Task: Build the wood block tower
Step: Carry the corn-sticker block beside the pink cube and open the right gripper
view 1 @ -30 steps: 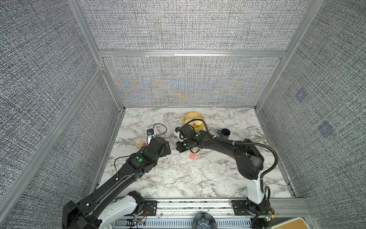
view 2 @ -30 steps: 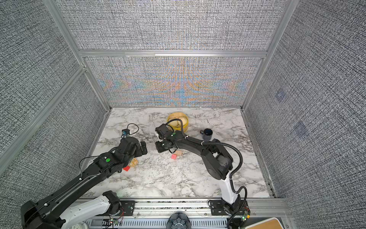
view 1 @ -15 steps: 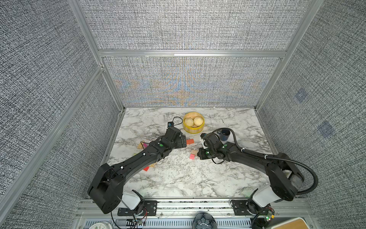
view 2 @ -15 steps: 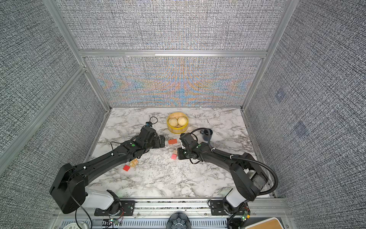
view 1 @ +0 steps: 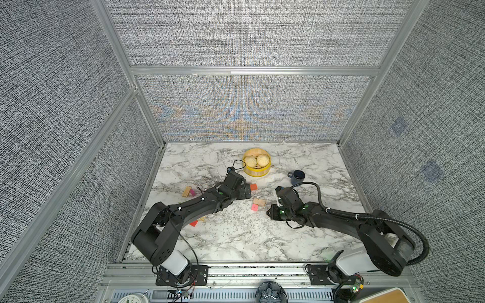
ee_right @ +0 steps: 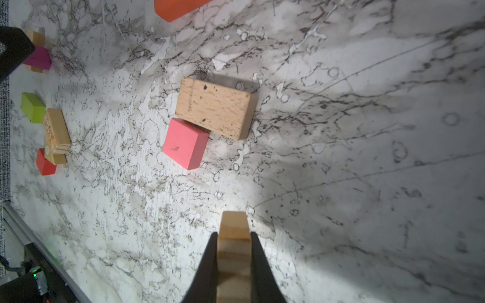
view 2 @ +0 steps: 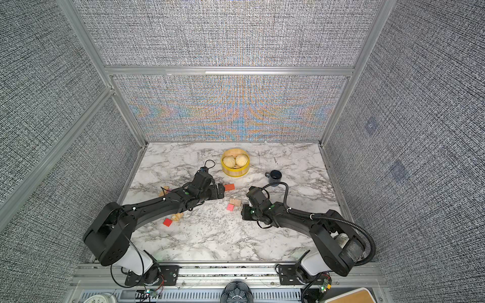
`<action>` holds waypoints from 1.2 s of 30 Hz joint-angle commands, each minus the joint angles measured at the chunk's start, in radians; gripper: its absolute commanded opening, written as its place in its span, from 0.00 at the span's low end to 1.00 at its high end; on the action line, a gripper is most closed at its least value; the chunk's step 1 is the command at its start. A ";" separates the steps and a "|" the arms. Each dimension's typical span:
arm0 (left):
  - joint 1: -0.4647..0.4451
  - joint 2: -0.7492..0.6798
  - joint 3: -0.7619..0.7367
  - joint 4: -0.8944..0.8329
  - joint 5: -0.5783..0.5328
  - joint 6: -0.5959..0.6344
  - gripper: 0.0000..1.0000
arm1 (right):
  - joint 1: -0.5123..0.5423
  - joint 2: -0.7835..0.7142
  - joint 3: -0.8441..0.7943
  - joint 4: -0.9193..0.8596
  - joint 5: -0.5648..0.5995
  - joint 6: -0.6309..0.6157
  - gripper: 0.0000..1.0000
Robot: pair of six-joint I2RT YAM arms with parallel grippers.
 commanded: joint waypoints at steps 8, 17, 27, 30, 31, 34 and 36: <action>0.001 0.029 -0.017 0.050 0.041 -0.015 0.99 | 0.004 0.081 0.000 0.133 -0.001 0.068 0.00; 0.000 0.035 -0.028 0.058 0.035 0.003 0.99 | 0.003 0.168 0.043 0.173 -0.013 0.084 0.00; 0.000 0.024 -0.046 0.063 0.032 0.009 0.99 | 0.003 0.182 0.064 0.142 -0.016 0.070 0.29; 0.000 0.018 -0.059 0.067 0.028 0.007 0.99 | 0.001 0.166 0.063 0.120 -0.011 0.061 0.35; 0.000 0.017 -0.064 0.069 0.028 0.006 0.99 | 0.002 0.162 0.064 0.113 -0.008 0.057 0.37; 0.000 0.008 -0.077 0.070 0.025 0.004 0.99 | -0.002 0.145 0.068 0.088 0.000 0.044 0.44; 0.000 0.001 -0.085 0.067 0.023 0.004 0.99 | -0.002 0.136 0.070 0.073 0.005 0.034 0.46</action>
